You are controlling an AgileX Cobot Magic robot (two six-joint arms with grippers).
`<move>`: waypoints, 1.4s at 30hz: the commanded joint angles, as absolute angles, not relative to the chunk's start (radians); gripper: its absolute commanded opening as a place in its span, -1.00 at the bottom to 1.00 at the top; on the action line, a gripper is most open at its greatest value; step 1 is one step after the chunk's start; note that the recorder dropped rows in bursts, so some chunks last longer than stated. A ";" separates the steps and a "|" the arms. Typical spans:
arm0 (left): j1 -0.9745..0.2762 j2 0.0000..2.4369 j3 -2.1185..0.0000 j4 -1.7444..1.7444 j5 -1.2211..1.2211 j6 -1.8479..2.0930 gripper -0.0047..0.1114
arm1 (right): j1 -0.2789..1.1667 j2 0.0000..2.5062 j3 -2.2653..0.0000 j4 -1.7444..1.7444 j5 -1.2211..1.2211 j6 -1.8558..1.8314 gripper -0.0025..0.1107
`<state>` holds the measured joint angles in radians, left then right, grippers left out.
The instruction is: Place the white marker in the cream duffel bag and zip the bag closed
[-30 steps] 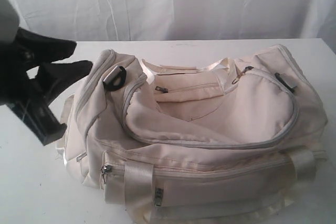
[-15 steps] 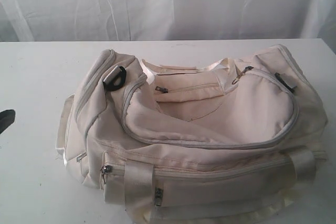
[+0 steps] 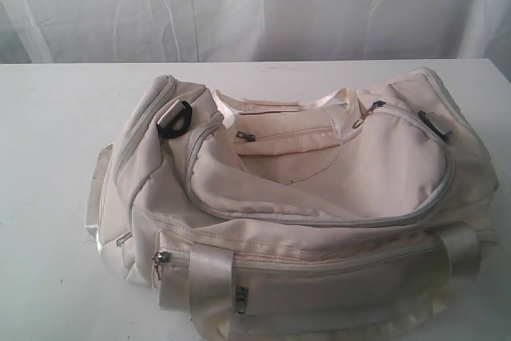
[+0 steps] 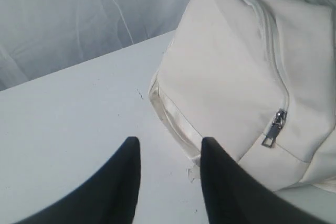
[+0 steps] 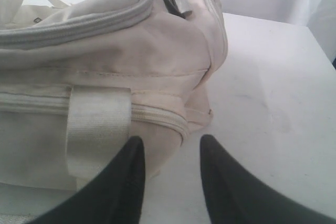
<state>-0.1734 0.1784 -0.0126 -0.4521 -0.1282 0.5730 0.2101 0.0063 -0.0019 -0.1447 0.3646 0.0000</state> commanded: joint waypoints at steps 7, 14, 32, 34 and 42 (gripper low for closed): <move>-0.083 0.000 0.000 -0.462 0.033 0.556 -0.18 | 0.206 0.000 0.000 -0.152 0.358 0.005 -0.36; -0.081 0.000 0.000 -0.462 0.076 0.556 -0.18 | 0.206 0.000 0.000 -0.152 0.358 0.005 -0.36; -0.081 0.000 0.000 -0.315 0.006 0.409 -0.18 | 0.206 0.000 0.000 -0.152 0.358 0.005 -0.36; -0.081 0.000 0.000 -0.131 -0.012 0.228 -0.18 | 0.206 0.000 0.000 -0.152 0.358 0.005 -0.36; -0.081 0.000 0.000 0.006 0.007 0.053 -0.18 | 0.206 0.000 0.000 -0.152 0.358 0.005 -0.36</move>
